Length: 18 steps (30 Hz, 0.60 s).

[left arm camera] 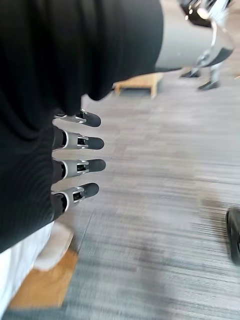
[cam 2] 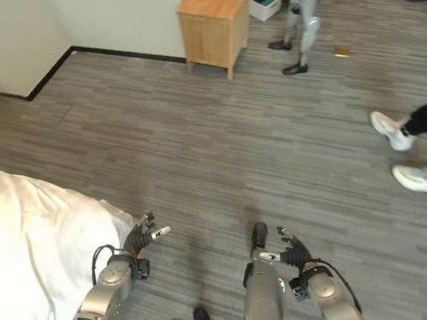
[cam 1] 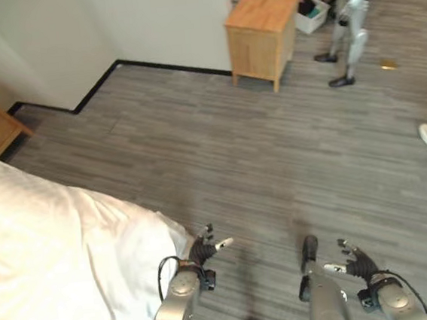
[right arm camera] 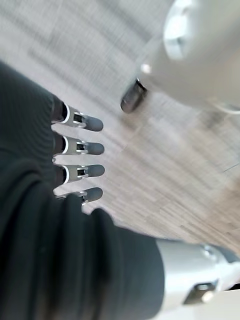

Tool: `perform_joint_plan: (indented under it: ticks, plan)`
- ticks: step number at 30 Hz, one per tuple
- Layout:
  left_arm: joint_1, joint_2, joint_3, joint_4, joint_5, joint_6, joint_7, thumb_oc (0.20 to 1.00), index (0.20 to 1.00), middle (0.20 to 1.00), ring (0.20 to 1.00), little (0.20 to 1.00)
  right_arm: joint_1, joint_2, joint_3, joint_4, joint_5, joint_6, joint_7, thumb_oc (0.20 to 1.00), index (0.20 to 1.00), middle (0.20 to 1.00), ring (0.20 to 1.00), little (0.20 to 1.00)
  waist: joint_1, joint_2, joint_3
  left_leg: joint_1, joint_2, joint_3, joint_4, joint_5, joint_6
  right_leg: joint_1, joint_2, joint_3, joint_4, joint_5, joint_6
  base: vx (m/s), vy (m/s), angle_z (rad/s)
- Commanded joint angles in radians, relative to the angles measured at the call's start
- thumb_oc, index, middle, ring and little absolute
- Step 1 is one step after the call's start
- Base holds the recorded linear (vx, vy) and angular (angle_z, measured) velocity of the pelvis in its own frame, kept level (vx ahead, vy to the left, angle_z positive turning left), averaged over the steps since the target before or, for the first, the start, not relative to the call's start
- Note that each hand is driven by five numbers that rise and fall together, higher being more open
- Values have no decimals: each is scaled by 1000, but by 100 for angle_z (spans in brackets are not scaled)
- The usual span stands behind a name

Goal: Making the bed.

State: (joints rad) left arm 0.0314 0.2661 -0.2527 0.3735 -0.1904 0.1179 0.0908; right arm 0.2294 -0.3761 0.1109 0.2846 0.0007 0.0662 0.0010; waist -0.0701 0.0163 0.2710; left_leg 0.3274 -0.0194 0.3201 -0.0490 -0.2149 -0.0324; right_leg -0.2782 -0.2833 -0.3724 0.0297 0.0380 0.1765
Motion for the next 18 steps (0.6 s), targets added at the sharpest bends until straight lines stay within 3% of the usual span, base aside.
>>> perform_joint_plan:
  ticks: [1,2,4,5,7,9,10,12,13,14,15,16,18]
  plan:
    - [-36,-24,-22,-70,-32,-63,3,1000,1000,1000,1000,1000,-6,-46,-54,-68,18,-28,-1,1000,1000,1000,1000,1000,10,36,21,-170,104,-4,407,184,-109,201,-12,-12,-34,111,7,342,-290,73]
    - [-37,-23,-22,-70,-32,-64,3,1000,1000,1000,1000,1000,-6,-45,-54,-68,18,-28,-1,1000,1000,1000,1000,1000,7,33,19,-176,102,-8,409,187,-109,198,-15,-15,-35,113,6,310,-254,72]
    - [-41,-26,-27,-80,-86,-64,2,1000,1000,1000,1000,1000,-11,-75,-52,-66,38,-35,-5,1000,1000,1000,1000,1000,21,17,47,-269,160,-14,633,315,-168,270,1,-46,-48,66,-51,209,-283,62]
    - [-43,-22,-31,-87,-94,-61,-3,1000,1000,1000,1000,1000,-15,-83,-48,-66,50,-38,-6,1000,1000,1000,1000,1000,31,5,59,-307,190,12,719,343,-178,298,9,-63,-54,42,-77,258,-346,12]
    - [-52,-16,-44,-104,-92,-55,-18,1000,1000,1000,1000,1000,-22,-93,-42,-70,47,-36,-7,1000,1000,1000,1000,1000,50,4,69,-369,260,79,729,364,-182,362,40,-90,-91,8,-91,273,-238,-16]
    - [-64,-23,-51,-103,-100,-46,-15,1000,1000,1000,1000,1000,-35,-96,-32,-66,29,-27,-10,1000,1000,1000,1000,1000,62,18,64,-399,321,150,626,367,-173,416,59,-120,-106,-21,-80,376,-46,13]
    - [-69,-26,-52,-98,-101,-44,-16,1000,1000,1000,1000,1000,-36,-94,-31,-66,22,-24,-8,1000,1000,1000,1000,1000,65,26,63,-400,325,166,562,355,-170,437,66,-124,-107,-33,-70,452,69,10]
    - [-64,-25,-48,-99,-89,-45,-20,1000,1000,1000,1000,1000,-34,-85,-25,-71,13,-27,-1,1000,1000,1000,1000,1000,73,51,45,-408,320,234,296,362,-149,466,89,-133,-107,-57,-36,509,146,16]
    - [-62,-31,-45,-99,-87,-44,-19,1000,1000,1000,1000,1000,-38,-82,-23,-71,9,-26,1,1000,1000,1000,1000,1000,77,46,31,-378,299,226,232,353,-155,486,85,-124,-107,-80,-24,543,244,30]
    - [-61,-30,-46,-98,-78,-43,-22,1000,1000,1000,1000,1000,-35,-77,-19,-74,3,-31,0,1000,1000,1000,1000,1000,74,64,30,-413,349,299,146,415,-167,513,87,-145,-107,-87,-7,524,211,12]
    - [-66,-36,-46,-95,-72,-41,-18,1000,1000,1000,1000,1000,-37,-76,-15,-75,-5,-32,-3,1000,1000,1000,1000,1000,74,75,14,-390,362,344,44,472,-172,530,89,-163,-103,-96,-5,469,303,22]
    - [-71,-42,-49,-87,-68,-36,-16,1000,1000,1000,1000,1000,-39,-74,-13,-74,-5,-34,-8,1000,1000,1000,1000,1000,60,76,11,-390,400,419,-18,498,-173,549,76,-186,-96,-101,4,435,184,16]
    - [-81,-47,-53,-79,-82,-33,-10,1000,1000,1000,1000,1000,-40,-73,-10,-70,-3,-26,-9,1000,1000,1000,1000,1000,59,77,-8,-393,415,410,-16,511,-171,571,60,-199,-79,-101,18,584,185,25]
